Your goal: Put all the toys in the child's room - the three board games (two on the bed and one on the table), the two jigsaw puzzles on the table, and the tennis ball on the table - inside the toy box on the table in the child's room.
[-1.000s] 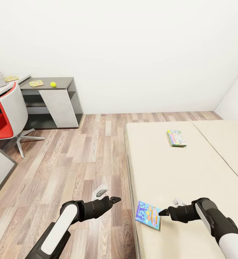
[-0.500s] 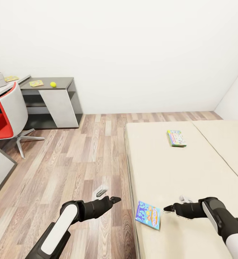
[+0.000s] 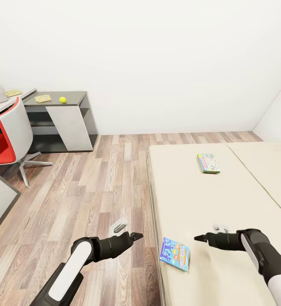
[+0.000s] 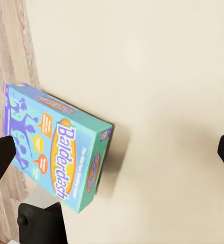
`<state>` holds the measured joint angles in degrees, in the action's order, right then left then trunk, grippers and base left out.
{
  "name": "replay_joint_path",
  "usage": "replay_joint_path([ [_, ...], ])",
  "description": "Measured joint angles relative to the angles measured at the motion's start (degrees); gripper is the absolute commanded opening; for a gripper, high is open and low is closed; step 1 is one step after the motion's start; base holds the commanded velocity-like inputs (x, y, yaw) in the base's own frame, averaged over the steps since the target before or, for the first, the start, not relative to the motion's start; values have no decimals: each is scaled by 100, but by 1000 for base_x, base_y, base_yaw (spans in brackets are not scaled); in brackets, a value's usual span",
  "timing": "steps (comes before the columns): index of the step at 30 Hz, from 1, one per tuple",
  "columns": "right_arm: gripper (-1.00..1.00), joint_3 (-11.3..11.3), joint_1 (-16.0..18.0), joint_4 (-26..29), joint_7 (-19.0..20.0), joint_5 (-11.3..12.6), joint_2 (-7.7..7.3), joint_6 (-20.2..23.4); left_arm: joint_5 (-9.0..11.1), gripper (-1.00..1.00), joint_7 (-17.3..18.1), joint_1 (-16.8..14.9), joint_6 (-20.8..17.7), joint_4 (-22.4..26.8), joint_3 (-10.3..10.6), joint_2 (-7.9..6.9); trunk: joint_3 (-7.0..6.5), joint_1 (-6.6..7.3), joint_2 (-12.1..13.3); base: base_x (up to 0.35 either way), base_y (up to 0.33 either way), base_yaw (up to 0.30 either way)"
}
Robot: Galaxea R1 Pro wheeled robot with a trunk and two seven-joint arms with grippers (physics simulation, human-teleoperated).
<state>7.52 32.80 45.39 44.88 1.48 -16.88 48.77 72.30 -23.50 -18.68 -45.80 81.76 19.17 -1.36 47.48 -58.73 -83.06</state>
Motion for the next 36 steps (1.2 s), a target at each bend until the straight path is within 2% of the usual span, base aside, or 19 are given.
replay_joint_path([
  [27, 100, 88, 2, 497, -18, -8, -50, 14, -7, 100, 0, 0, 2, 0, 8, 0, 0, 0, 0, 0, 0, 0],
  [36, 100, 288, -3, 709, -21, -12, -53, 32, -11, 100, 0, 0, 1, -1, 8, 0, 0, 0, 0, 0, 17, 0],
])
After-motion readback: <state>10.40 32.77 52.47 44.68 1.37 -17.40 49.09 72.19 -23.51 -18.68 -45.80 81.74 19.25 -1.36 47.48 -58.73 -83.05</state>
